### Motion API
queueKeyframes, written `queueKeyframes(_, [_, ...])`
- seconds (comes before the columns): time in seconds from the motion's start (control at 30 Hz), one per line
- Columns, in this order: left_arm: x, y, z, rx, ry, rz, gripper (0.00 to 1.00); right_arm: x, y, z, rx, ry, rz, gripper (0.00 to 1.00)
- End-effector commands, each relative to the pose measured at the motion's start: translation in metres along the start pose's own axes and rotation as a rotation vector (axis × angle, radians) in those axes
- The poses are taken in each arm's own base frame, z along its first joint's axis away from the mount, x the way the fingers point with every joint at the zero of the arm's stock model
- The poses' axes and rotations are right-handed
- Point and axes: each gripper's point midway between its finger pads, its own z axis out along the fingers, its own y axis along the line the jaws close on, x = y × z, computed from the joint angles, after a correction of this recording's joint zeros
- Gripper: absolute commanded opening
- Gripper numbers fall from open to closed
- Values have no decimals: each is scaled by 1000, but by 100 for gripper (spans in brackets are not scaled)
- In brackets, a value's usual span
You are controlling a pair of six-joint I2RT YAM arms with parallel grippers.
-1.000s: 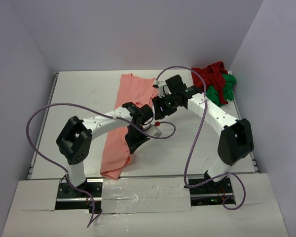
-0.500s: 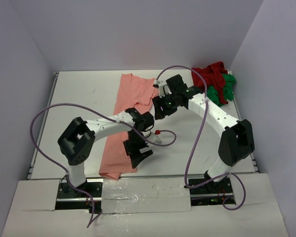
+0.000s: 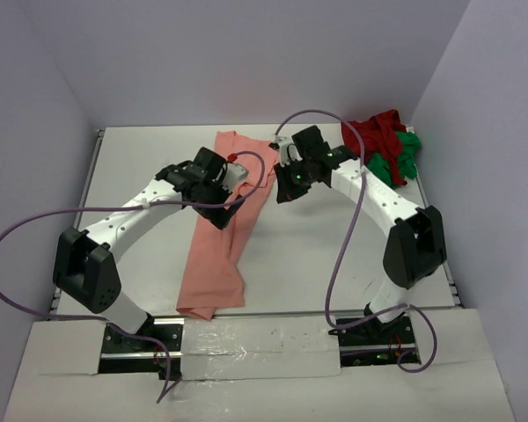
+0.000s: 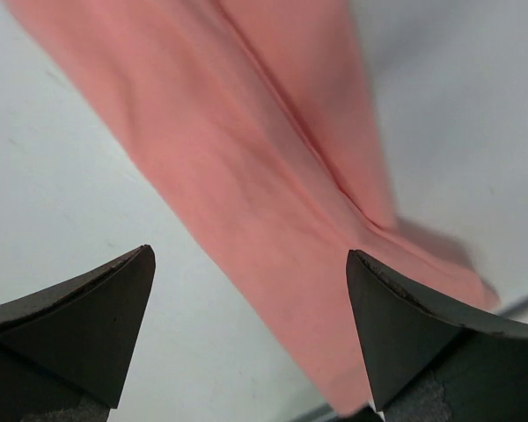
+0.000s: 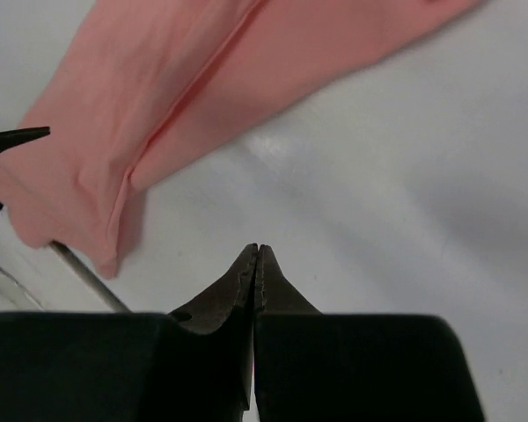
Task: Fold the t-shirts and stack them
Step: Fold the tshirt
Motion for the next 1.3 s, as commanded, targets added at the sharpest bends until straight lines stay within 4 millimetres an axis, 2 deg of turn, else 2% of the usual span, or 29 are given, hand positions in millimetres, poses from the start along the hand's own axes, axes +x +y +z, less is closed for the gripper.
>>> queueKeyframes(0.0, [-50,41,7,-134,-228,-86,99,-35,-10,16,21,-34,-12,0])
queueKeyframes(0.07, [-58,57,10,-129,-274,-135,99,-46,-16,28,33,-46,-7,0])
queueKeyframes(0.1, [-63,62,11,-120,-291,-154,99,-48,-22,42,32,-35,3,0])
queueKeyframes(0.13, [-67,65,14,-103,-310,-176,99,-66,-23,42,39,-70,-5,0])
queueKeyframes(0.17, [-76,69,13,-69,-358,-197,99,-73,-26,46,48,-77,6,0])
queueKeyframes(0.2, [-79,70,13,-60,-376,-198,99,-84,-33,58,60,-82,7,0])
queueKeyframes(0.3, [-86,78,16,-66,-441,-200,99,-98,-46,75,93,-99,82,0])
queueKeyframes(0.33, [-88,82,16,-80,-459,-207,99,-105,-56,86,120,-105,108,0])
queueKeyframes(0.43, [-92,89,18,-75,-532,-243,99,-119,-65,99,127,-142,161,0])
queueKeyframes(0.47, [-85,91,24,-80,-533,-266,99,-132,-70,101,151,-204,174,0])
queueKeyframes(0.5, [-92,95,21,-89,-579,-260,99,-136,-72,102,158,-228,171,0])
queueKeyframes(0.53, [-89,92,23,-72,-588,-299,99,-135,-71,105,161,-242,164,0])
queueKeyframes(0.57, [-91,94,22,-78,-604,-305,99,-146,-76,103,192,-294,156,0])
queueKeyframes(0.77, [-97,111,27,-116,-648,-384,99,-165,-93,110,262,-387,138,0])
queueKeyframes(0.83, [-99,113,22,-118,-680,-389,99,-165,-99,113,287,-401,153,0])
queueKeyframes(0.87, [-99,116,20,-137,-690,-397,99,-156,-104,125,295,-365,184,0])
queueKeyframes(0.9, [-101,116,16,-139,-705,-394,99,-170,-106,120,313,-387,202,0])
queueKeyframes(0.93, [-101,117,15,-141,-708,-391,99,-167,-108,127,308,-358,228,0])
queueKeyframes(0.97, [-101,119,14,-152,-709,-400,99,-155,-107,134,297,-292,281,0])
queueKeyframes(1.0, [-101,120,13,-155,-712,-408,99,-162,-105,145,254,-282,302,0])
queueKeyframes(1.07, [-102,121,12,-153,-716,-419,99,-150,-100,157,222,-210,366,0])
queueKeyframes(1.1, [-102,122,13,-154,-720,-433,99,-150,-98,165,193,-199,381,0])
queueKeyframes(1.17, [-104,122,15,-149,-724,-434,99,-148,-88,170,136,-182,412,0])
queueKeyframes(1.27, [-105,122,27,-132,-691,-451,99,-134,-89,176,139,-149,441,0])
